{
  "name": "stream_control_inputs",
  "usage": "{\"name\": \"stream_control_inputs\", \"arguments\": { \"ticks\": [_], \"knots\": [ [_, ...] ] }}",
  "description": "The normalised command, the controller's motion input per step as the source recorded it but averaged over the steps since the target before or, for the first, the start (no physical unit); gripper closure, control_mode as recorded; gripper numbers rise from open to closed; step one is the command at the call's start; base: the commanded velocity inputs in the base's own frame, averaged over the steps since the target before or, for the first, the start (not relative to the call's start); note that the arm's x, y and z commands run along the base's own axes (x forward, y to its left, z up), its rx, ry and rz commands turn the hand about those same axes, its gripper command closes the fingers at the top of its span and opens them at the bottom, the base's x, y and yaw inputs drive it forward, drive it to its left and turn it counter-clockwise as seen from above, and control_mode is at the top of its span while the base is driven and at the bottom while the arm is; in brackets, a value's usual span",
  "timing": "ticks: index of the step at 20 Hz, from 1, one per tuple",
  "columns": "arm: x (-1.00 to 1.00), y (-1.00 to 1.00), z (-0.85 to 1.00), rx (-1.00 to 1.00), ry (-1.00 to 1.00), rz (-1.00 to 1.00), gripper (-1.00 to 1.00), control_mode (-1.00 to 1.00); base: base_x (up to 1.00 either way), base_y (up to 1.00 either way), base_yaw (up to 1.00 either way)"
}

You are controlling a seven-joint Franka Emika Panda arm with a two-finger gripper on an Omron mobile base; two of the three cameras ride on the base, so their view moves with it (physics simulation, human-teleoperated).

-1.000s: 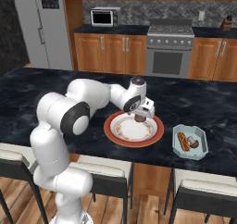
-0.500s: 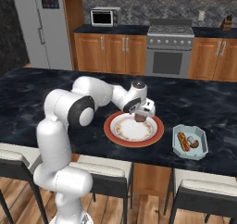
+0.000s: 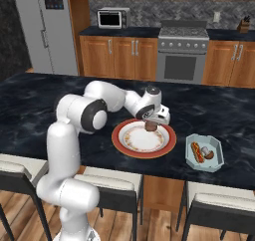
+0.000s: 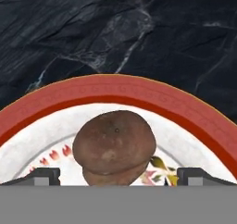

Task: Place one cooked food and one vegetable from the large plate to each tupperware container.

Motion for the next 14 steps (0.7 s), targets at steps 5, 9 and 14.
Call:
{"name": "stream_control_inputs", "arguments": {
  "ticks": [5, 9, 14],
  "knots": [
    [0.22, 0.00, -0.29, 0.00, 0.01, 0.00, -1.00, -1.00, 0.00, 0.00, 0.00],
    [0.11, 0.00, -0.24, 0.00, 0.01, 0.00, -1.00, -1.00, 0.00, 0.00, 0.00],
    [0.00, 0.02, -0.30, 0.00, 0.07, 0.00, -1.00, -1.00, 0.00, 0.00, 0.00]
  ]
}}
